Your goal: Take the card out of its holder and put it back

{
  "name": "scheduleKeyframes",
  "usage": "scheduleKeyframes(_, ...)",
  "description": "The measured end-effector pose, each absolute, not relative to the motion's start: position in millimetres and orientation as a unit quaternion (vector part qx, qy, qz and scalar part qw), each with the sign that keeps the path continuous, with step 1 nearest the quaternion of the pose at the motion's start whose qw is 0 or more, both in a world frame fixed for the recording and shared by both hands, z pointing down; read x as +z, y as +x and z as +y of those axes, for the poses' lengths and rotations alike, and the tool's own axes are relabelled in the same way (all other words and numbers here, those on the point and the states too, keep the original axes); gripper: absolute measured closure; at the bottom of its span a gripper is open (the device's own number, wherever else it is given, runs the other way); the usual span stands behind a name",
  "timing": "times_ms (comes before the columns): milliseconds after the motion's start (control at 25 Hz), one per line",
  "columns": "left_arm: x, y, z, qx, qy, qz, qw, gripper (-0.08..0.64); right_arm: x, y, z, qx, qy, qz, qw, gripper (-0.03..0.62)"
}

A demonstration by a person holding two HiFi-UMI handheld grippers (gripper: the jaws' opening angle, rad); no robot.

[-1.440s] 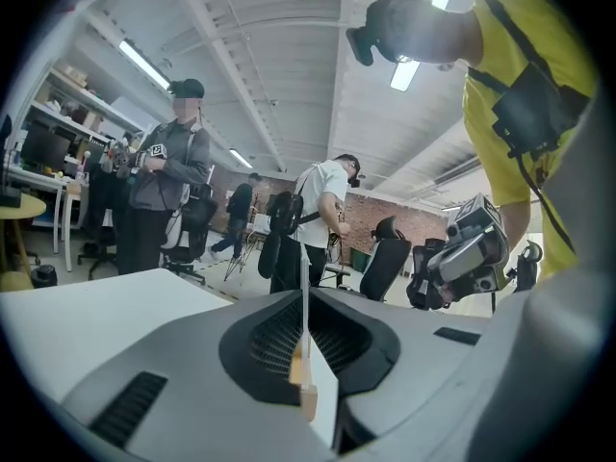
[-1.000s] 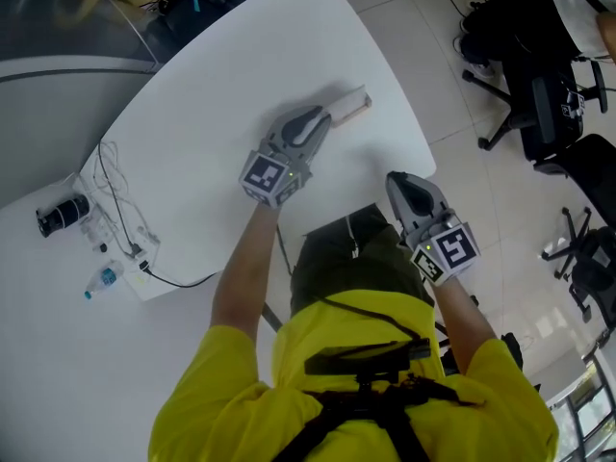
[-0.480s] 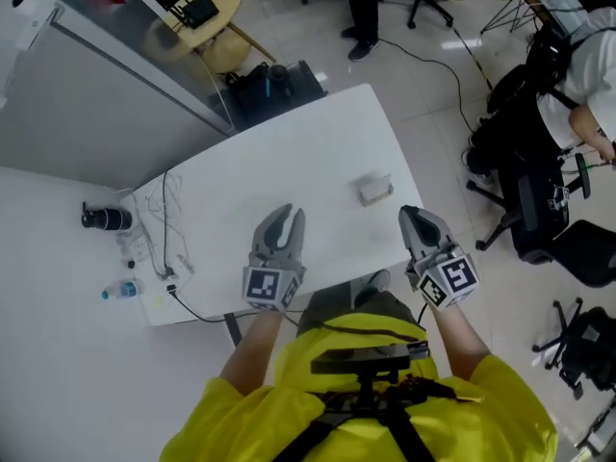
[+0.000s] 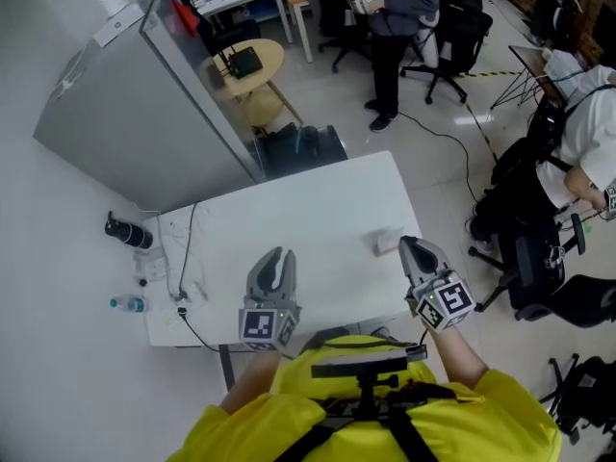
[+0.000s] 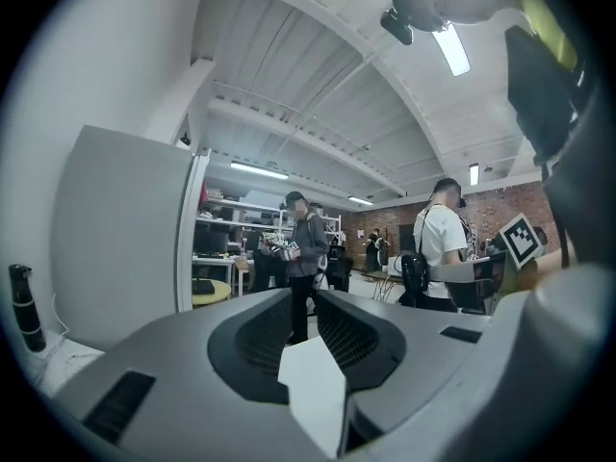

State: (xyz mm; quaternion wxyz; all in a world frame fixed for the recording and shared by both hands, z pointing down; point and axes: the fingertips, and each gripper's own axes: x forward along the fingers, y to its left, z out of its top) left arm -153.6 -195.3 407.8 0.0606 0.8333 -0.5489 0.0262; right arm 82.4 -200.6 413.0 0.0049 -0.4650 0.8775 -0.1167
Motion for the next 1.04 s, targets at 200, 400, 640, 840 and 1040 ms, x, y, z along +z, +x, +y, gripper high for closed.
scheduleKeyframes(200, 411.6, -164.7, -192.5, 0.028, 0.832, -0.550, 0.064, 0.489, 404.7, 66.2, -200.4, -0.103, -0.460, 0.882, 0.004, 0.589)
scheduleKeyframes(400, 414.0, -170.3, -197.2, 0.038, 0.833, -0.547, 0.076, 0.489, 407.0, 59.1, -200.4, -0.109, -0.463, 0.880, 0.002, 0.589)
scheduleKeyframes(640, 419.1, -165.5, -201.2, 0.042, 0.840, -0.534, 0.085, 0.489, 411.6, 59.4, -197.3, -0.109, -0.466, 0.878, 0.000, 0.589)
scheduleKeyframes(840, 424.2, -161.6, -198.5, 0.043, 0.842, -0.529, 0.094, 0.489, 416.2, 62.5, -194.4, -0.112, -0.473, 0.874, -0.002, 0.589)
scheduleKeyframes(1040, 422.4, -154.5, -207.1, 0.034, 0.847, -0.521, 0.100, 0.489, 416.3, 62.5, -201.2, -0.105, -0.475, 0.873, 0.002, 0.589)
